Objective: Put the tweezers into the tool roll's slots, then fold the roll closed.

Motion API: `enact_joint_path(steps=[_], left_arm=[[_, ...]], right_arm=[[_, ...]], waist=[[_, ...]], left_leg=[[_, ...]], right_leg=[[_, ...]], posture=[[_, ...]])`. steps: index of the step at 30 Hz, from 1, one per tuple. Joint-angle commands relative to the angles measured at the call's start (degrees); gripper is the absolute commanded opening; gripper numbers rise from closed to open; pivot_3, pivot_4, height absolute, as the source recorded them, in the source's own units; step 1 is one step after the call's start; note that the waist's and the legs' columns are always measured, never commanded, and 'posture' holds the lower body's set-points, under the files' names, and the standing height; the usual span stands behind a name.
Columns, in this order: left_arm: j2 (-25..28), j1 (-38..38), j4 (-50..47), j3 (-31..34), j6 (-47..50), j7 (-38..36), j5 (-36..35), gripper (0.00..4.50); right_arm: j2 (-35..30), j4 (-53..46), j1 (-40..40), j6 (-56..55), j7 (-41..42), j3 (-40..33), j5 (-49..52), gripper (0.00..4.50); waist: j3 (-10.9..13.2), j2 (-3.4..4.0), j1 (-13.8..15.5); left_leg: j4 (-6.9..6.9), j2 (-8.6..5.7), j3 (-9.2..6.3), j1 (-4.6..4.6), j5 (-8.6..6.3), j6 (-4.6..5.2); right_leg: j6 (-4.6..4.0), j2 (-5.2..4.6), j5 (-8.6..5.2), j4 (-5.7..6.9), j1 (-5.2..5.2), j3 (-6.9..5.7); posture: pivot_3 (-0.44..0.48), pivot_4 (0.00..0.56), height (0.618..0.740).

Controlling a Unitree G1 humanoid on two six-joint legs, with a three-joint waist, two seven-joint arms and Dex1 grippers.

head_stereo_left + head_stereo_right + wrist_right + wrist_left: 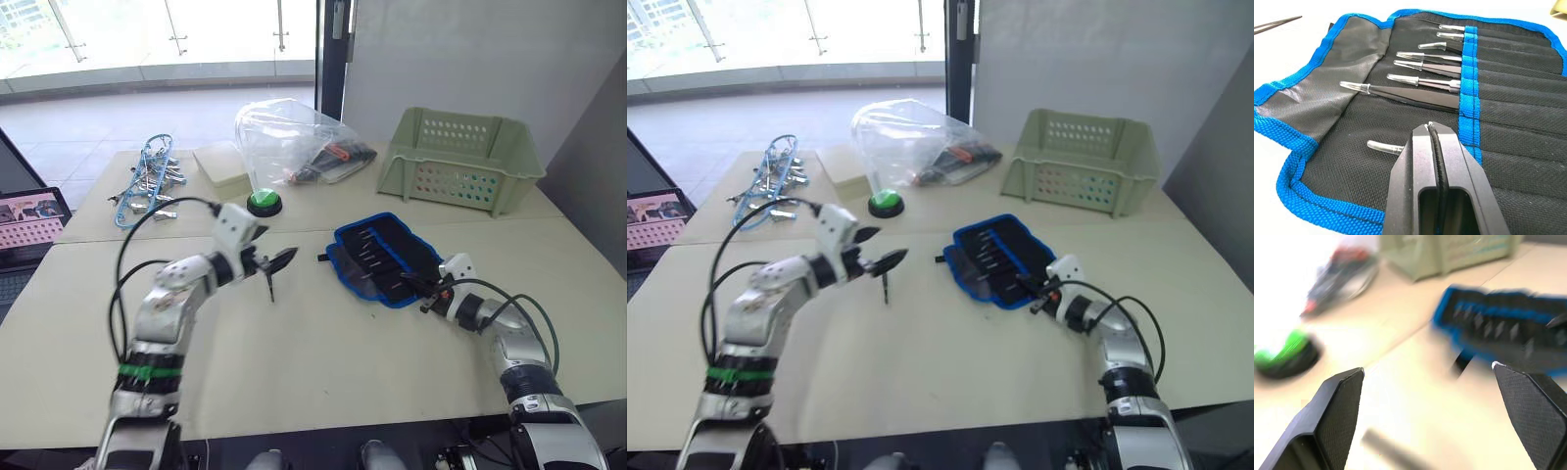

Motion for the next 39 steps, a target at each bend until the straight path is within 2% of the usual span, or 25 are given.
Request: enact_joint_path(steps=[1,4,8,14,19,29,35,39], left_arm=[[1.77,7.22,-8.07,3.90,-1.00,-0.39,-3.57,4.46],[2.69,11.82,-10.91,4.97,-1.30,-0.19,-5.13,4.46],[1.68,23.66,-16.93,10.23,-2.31,1.20,-8.16,4.46],[-1.29,34.44,-20.58,14.79,-6.79,4.10,-9.63,4.46],[-5.95,43.99,-21.82,17.27,-14.43,6.92,-8.98,4.46],[-8.97,52.83,-21.80,17.62,-20.71,9.60,-8.81,4.46],[-8.52,51.96,-21.66,16.69,-20.53,10.49,-9.42,4.46],[-7.65,47.11,-21.91,14.32,-16.28,12.68,-9.92,4.46]], right_arm=[[-1.49,-0.37,-1.39,0.47,1.51,-1.79,1.36,0.00],[-1.81,-0.35,-2.08,0.82,2.29,-1.99,1.56,0.00],[-2.91,-2.31,-2.75,2.64,4.26,-2.46,2.31,0.00],[-3.82,-1.71,-3.01,3.12,5.20,-2.75,1.68,0.00],[-3.70,4.81,-4.53,0.73,5.30,-1.37,-0.91,0.00],[-3.14,12.11,-5.77,-3.43,4.75,-1.00,-3.00,0.00],[-3.11,13.56,-6.33,-4.43,4.99,-0.73,-3.46,0.00],[-3.03,13.79,-6.39,-4.68,4.91,-0.81,-3.61,0.00]], waist=[[0.00,0.00,0.26],[0.02,0.02,0.26],[0.02,0.02,-0.34],[0.03,0.03,-0.15],[0.03,0.03,0.07],[0.03,0.02,0.22],[0.03,0.02,0.26],[0.03,0.02,0.28]], left_leg=[[0.00,0.00,-0.02,-0.01,-0.01,0.02],[-0.03,0.01,0.02,0.00,-0.04,0.05],[-0.10,0.02,0.05,0.03,-0.09,0.14],[-0.17,0.07,0.14,0.07,-0.21,0.35],[-0.17,0.07,0.22,0.13,-0.24,0.40],[-0.19,0.08,0.27,0.35,-0.34,0.56],[-0.18,0.07,0.28,0.41,-0.34,0.56],[-0.18,0.07,0.28,0.43,-0.34,0.56]], right_leg=[[0.00,-0.08,0.00,0.00,0.01,-0.01],[0.00,-0.09,0.00,-0.01,-0.01,0.02],[-0.01,-0.06,0.00,-0.07,-0.04,0.05],[-0.07,0.02,-0.03,-0.15,-0.10,0.14],[-0.07,0.00,-0.03,-0.21,-0.05,0.20],[-0.08,0.02,-0.03,-0.41,0.25,0.18],[-0.08,0.02,-0.02,-0.42,0.35,0.18],[-0.08,0.02,-0.02,-0.41,0.36,0.18]], posture=[[0.000,0.150,0.740],[0.000,0.150,0.740],[0.000,0.150,0.740],[0.000,0.150,0.740],[0.000,0.150,0.740],[0.000,0.150,0.740],[0.000,0.150,0.740],[0.000,0.150,0.740]])
